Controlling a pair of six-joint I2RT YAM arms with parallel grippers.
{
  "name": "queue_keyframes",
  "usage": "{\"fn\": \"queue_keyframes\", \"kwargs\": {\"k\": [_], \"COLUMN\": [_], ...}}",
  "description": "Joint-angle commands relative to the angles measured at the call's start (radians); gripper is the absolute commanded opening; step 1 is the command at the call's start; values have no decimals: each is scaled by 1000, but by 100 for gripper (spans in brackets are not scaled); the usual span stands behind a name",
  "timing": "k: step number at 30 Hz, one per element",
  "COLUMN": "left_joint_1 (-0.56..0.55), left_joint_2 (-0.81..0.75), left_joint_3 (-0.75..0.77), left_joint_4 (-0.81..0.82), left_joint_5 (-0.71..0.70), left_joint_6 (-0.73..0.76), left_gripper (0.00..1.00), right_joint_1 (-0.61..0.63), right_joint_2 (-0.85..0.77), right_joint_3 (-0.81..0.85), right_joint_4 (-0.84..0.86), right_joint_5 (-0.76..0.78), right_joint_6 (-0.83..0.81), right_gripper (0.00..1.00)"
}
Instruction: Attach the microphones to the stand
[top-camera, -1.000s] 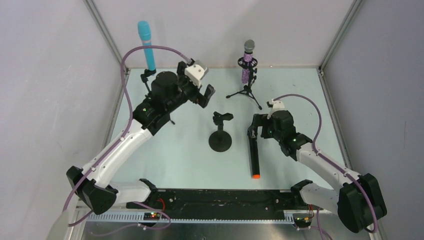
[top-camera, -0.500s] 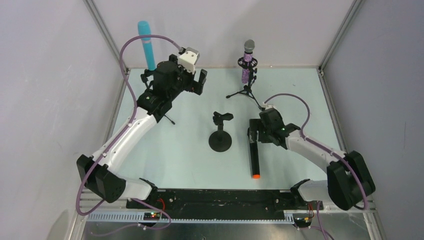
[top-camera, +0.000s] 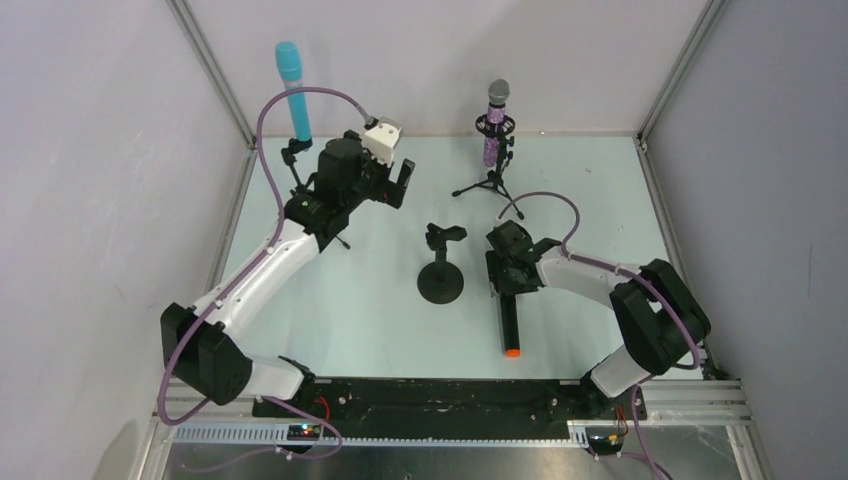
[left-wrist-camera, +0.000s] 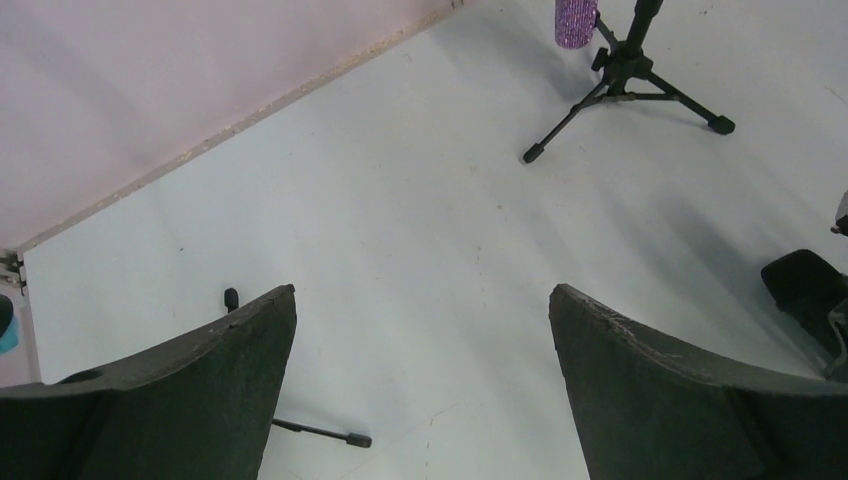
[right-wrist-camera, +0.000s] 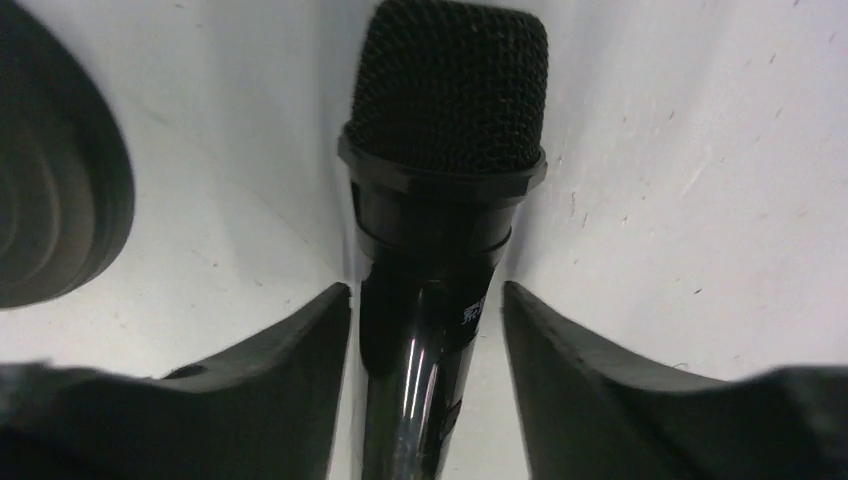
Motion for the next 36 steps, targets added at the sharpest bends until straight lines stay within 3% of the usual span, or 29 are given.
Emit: {"fn": "queue_keyframes", "kwargs": {"k": [1, 5, 8, 11, 21, 27, 36], "left_joint_1": [2, 2, 2, 2, 2, 2, 3], "left_joint_2": [-40, -50, -56, -65, -86, -105, -117], "left_joint_3": [-8, -11, -13, -15, -19, -24, -28], "left_joint_4": [42, 42, 44, 46, 48, 49, 53], "left_joint_5": [19, 10, -2, -6, 3, 8, 26], "left_joint_6": [21, 28, 32, 37, 41, 59, 65], "left_gripper": [100, 100, 100, 100, 99, 98, 98], "right_joint_1": [10, 22, 25, 26, -48, -135, -198], "right_joint_2": [51, 93, 113, 117, 41, -138, -454], "right_joint_3": [35, 44, 62, 81, 121, 152, 153], "right_joint_4": [-47, -44, -47, -55, -46, -19, 134], "right_joint_5": [33, 25, 17, 9, -130, -233, -248], "right_joint_6": [54, 57, 44, 26, -66, -127, -249], "right_gripper": [54, 44, 29, 20, 0, 0, 0]}}
